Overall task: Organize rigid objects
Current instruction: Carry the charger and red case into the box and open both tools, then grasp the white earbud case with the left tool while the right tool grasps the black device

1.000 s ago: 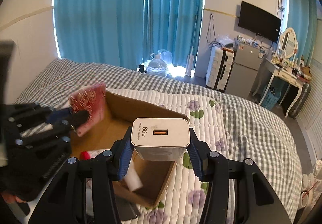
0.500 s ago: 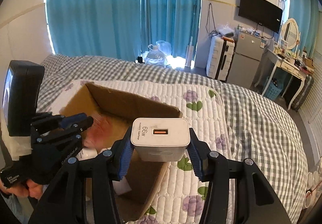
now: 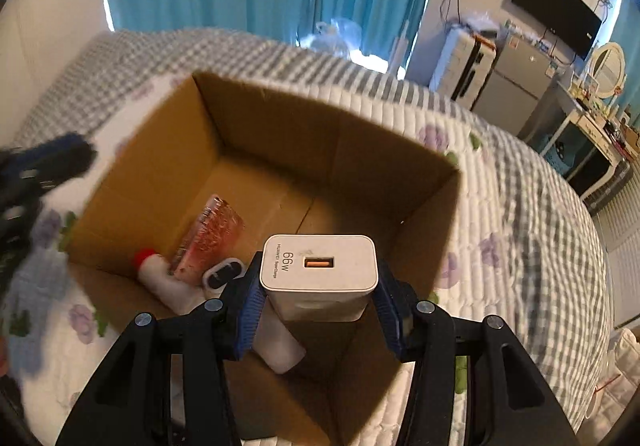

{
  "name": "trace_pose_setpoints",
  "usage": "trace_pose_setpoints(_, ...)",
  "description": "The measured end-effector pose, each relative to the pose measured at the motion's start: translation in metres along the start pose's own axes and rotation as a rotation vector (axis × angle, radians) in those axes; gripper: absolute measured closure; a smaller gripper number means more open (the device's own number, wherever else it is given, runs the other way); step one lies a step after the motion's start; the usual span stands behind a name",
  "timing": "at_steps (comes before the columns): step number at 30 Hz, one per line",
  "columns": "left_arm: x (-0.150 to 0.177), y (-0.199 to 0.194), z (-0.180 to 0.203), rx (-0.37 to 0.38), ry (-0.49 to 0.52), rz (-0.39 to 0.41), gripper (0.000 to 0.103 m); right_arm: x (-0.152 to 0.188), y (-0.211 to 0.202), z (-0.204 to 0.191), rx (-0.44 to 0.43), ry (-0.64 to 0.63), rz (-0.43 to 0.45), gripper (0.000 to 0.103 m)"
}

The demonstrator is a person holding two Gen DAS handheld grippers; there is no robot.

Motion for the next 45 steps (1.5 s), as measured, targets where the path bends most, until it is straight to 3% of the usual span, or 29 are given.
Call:
trace_pose_setpoints(2,0.005,0.002,-0.009,0.009,-0.021,0.001,0.090,-0.001,0.012,0.000,0.008,0.011,-0.018,0.052)
trace_pose_setpoints(3,0.005,0.002,-0.012,0.012,-0.031,0.001,0.090,-0.003,0.016,-0.001,0.009,0.019,-0.011,0.038)
trace_pose_setpoints(5,0.005,0.001,-0.018,0.022,-0.045,0.005,0.089,-0.008,0.013,0.003,0.039,0.044,0.030,0.026)
trace_pose_setpoints(8,0.008,-0.007,-0.024,0.014,-0.046,0.027,0.070,-0.012,-0.003,0.007,0.043,0.083,0.098,0.026)
trace_pose_setpoints(10,0.012,-0.016,-0.027,-0.010,-0.041,0.051,0.043,-0.010,-0.021,0.011,0.049,0.103,0.140,0.025)
trace_pose_setpoints(14,0.024,-0.028,-0.028,-0.027,-0.026,0.064,0.036,0.010,-0.060,0.015,0.083,0.096,0.195,0.022)
trace_pose_setpoints(16,0.038,-0.036,-0.026,-0.008,-0.033,0.058,0.025,0.023,-0.078,0.014,0.102,0.087,0.210,0.020)
trace_pose_setpoints(19,0.056,-0.045,-0.023,0.011,-0.032,0.049,0.017,0.055,-0.102,0.013,0.120,0.100,0.233,0.014)
trace_pose_setpoints(22,0.076,-0.053,-0.018,0.022,-0.033,0.046,0.004,0.086,-0.110,0.008,0.087,0.124,0.218,0.013)
trace_pose_setpoints(26,0.096,-0.054,-0.009,0.045,-0.016,0.049,0.003,0.117,-0.103,-0.001,0.066,0.147,0.187,0.007)
trace_pose_setpoints(31,0.121,-0.030,-0.001,0.084,-0.032,-0.035,0.003,0.147,-0.069,-0.007,0.053,0.171,0.118,0.006)
trace_pose_setpoints(34,0.138,-0.012,0.002,0.070,-0.041,-0.083,0.003,0.153,-0.051,-0.014,0.043,0.153,0.076,0.006)
trace_pose_setpoints(42,0.166,0.014,0.015,0.083,-0.019,-0.181,0.004,0.152,-0.041,-0.019,0.027,0.147,0.066,0.006)
trace_pose_setpoints(45,0.174,0.020,0.022,0.105,-0.008,-0.213,0.011,0.153,-0.038,-0.018,0.024,0.155,0.054,0.006)
Point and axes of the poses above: each gripper's, at about its wrist camera, not at the fingertips, and y roughly the way its jaws point, z to its right, x to its underside, the point moved 7 cm from there along y, roughly the way its jaws point, and after that the axes turned 8 degrees about -y, right-handed, at the moved point
